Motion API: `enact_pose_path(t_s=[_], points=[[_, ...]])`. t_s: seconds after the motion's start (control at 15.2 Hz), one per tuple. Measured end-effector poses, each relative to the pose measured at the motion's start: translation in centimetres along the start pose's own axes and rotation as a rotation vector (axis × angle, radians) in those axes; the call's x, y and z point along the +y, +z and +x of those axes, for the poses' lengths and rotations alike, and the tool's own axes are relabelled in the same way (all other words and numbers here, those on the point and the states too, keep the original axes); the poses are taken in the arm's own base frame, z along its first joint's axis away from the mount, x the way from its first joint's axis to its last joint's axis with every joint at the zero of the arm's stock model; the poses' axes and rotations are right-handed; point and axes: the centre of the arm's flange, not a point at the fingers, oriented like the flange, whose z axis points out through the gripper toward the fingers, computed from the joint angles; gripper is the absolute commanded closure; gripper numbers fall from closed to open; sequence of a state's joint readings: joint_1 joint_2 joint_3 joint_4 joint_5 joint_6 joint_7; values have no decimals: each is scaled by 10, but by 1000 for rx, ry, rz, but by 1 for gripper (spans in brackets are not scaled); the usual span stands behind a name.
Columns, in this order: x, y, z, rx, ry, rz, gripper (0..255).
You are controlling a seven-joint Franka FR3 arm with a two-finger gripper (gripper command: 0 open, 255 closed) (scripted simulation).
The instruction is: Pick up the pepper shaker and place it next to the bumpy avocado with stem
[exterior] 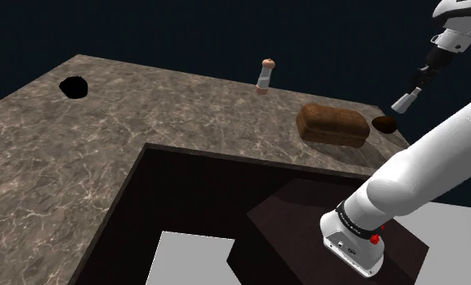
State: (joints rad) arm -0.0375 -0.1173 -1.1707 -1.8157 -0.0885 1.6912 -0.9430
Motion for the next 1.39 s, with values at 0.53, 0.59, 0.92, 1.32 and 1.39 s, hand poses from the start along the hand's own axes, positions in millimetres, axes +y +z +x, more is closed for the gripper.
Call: enact_pose_path(t_s=[0.53, 0.59, 0.92, 1.32, 1.39], points=[[34, 26, -1, 3, -6, -2, 255], [34, 31, -2, 3, -7, -2, 255], [36, 57, 0, 3, -7, -2, 255], [39, 89, 0, 3, -7, -2, 255], [40, 94, -1, 3, -7, -2, 255]])
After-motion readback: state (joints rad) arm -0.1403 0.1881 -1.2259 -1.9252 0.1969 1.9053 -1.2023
